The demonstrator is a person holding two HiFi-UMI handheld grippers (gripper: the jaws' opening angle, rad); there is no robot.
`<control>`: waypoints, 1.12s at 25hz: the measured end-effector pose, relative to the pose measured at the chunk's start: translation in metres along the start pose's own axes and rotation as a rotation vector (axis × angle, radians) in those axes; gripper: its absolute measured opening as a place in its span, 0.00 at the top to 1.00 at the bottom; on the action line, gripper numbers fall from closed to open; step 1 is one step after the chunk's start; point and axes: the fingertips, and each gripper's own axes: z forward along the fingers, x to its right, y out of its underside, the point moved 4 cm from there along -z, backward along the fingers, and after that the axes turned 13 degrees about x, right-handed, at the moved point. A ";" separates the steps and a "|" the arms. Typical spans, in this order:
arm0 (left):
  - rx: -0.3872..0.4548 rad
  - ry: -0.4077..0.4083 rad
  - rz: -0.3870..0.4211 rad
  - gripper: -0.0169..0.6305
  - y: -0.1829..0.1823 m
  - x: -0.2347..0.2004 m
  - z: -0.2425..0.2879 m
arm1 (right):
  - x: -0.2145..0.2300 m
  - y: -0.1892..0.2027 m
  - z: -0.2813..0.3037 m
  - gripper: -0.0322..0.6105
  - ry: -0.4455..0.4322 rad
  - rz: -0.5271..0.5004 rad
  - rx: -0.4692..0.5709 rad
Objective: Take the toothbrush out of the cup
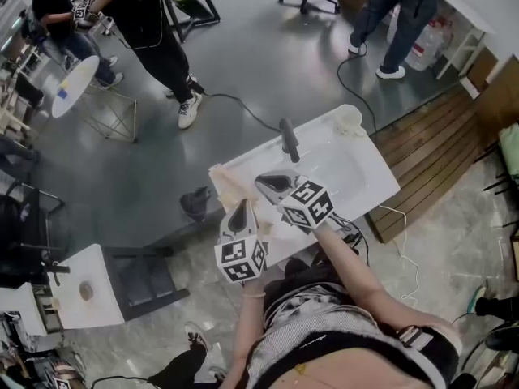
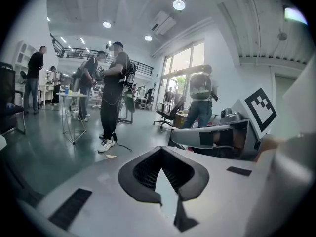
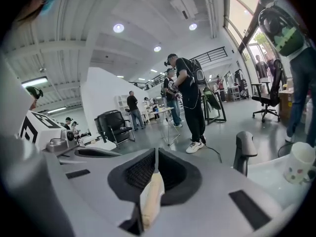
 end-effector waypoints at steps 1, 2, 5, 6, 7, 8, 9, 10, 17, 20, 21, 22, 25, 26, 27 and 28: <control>-0.001 -0.003 0.000 0.97 0.000 0.001 0.001 | 0.000 -0.001 -0.001 0.84 -0.005 0.000 0.001; -0.001 -0.005 0.000 0.97 -0.001 0.002 0.002 | 0.000 -0.002 -0.003 0.84 -0.010 -0.001 0.003; 0.005 -0.010 0.008 0.97 -0.006 0.006 0.008 | 0.002 -0.009 -0.007 0.84 -0.031 -0.010 0.011; 0.007 -0.009 0.009 0.97 -0.007 0.009 0.011 | 0.004 -0.011 -0.011 0.84 -0.035 -0.013 0.011; 0.008 -0.006 0.009 0.97 -0.007 0.014 0.013 | 0.007 -0.013 -0.016 0.84 -0.035 -0.015 0.011; 0.008 0.000 0.009 0.97 -0.008 0.018 0.016 | 0.010 -0.014 -0.021 0.84 -0.032 -0.018 0.012; 0.007 0.007 0.012 0.97 -0.008 0.023 0.018 | 0.014 -0.016 -0.026 0.84 -0.028 -0.020 0.015; 0.007 0.016 0.017 0.97 -0.008 0.027 0.021 | 0.018 -0.018 -0.031 0.84 -0.024 -0.022 0.019; 0.006 0.070 0.034 0.97 -0.011 0.063 0.039 | 0.050 -0.031 -0.068 0.84 0.003 -0.037 0.034; 0.004 0.077 0.034 0.97 -0.009 0.077 0.047 | 0.065 -0.036 -0.085 0.84 0.020 -0.044 0.044; 0.004 0.081 0.033 0.97 -0.008 0.082 0.049 | 0.069 -0.037 -0.091 0.84 0.024 -0.045 0.046; 0.003 0.085 0.033 0.97 -0.008 0.087 0.051 | 0.072 -0.037 -0.096 0.84 0.029 -0.044 0.047; 0.008 0.100 0.033 0.97 -0.006 0.104 0.056 | 0.081 -0.037 -0.112 0.84 0.044 -0.039 0.057; 0.012 0.104 0.034 0.97 -0.007 0.109 0.057 | 0.084 -0.038 -0.118 0.84 0.048 -0.040 0.061; 0.016 0.108 0.035 0.97 -0.008 0.115 0.059 | 0.086 -0.039 -0.122 0.84 0.052 -0.042 0.065; 0.020 0.110 0.036 0.97 -0.008 0.119 0.061 | 0.088 -0.040 -0.127 0.84 0.054 -0.047 0.067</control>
